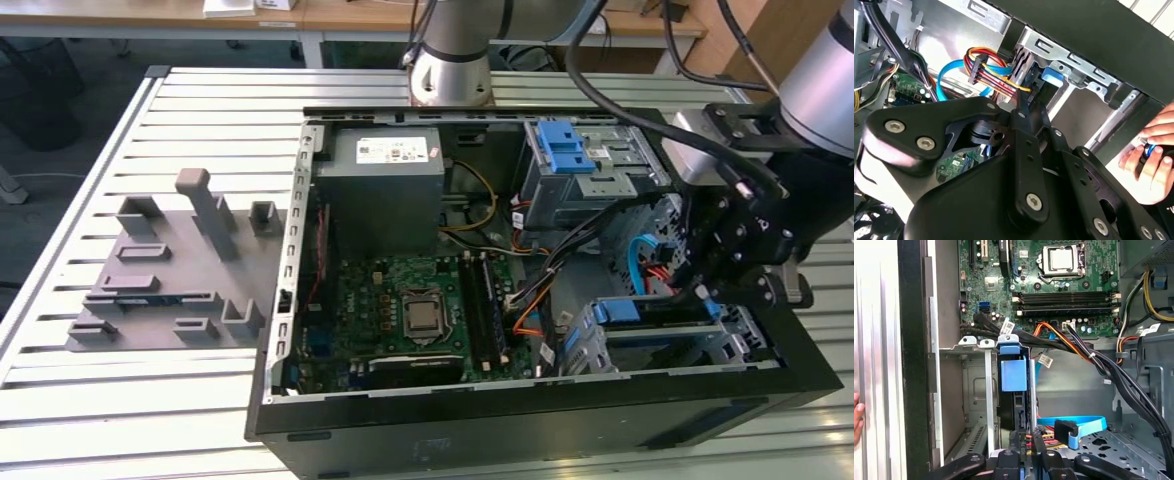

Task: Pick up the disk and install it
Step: 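Insert the first disk wire, then insert the second disk wire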

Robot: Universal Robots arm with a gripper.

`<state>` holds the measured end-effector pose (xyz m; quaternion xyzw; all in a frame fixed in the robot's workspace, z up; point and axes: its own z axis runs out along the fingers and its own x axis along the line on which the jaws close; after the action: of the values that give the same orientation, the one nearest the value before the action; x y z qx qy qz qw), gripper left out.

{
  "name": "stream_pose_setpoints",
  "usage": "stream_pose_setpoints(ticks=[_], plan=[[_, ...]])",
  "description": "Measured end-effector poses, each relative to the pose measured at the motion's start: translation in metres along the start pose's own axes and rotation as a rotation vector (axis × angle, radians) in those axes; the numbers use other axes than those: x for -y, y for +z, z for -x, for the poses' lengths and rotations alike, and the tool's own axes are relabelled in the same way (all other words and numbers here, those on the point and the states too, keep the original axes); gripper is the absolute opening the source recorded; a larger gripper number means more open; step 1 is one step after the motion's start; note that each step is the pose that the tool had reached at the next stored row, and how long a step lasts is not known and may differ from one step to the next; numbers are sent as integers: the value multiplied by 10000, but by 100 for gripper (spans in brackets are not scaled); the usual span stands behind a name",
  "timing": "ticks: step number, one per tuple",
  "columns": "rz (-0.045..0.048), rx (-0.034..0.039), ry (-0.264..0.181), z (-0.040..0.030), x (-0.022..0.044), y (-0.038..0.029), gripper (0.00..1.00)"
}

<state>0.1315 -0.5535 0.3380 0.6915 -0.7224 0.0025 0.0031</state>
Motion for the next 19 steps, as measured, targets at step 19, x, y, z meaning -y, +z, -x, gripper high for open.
stream_pose_setpoints(ticks=[19], plan=[[2, 0, 0, 0, 0, -36, 11]])
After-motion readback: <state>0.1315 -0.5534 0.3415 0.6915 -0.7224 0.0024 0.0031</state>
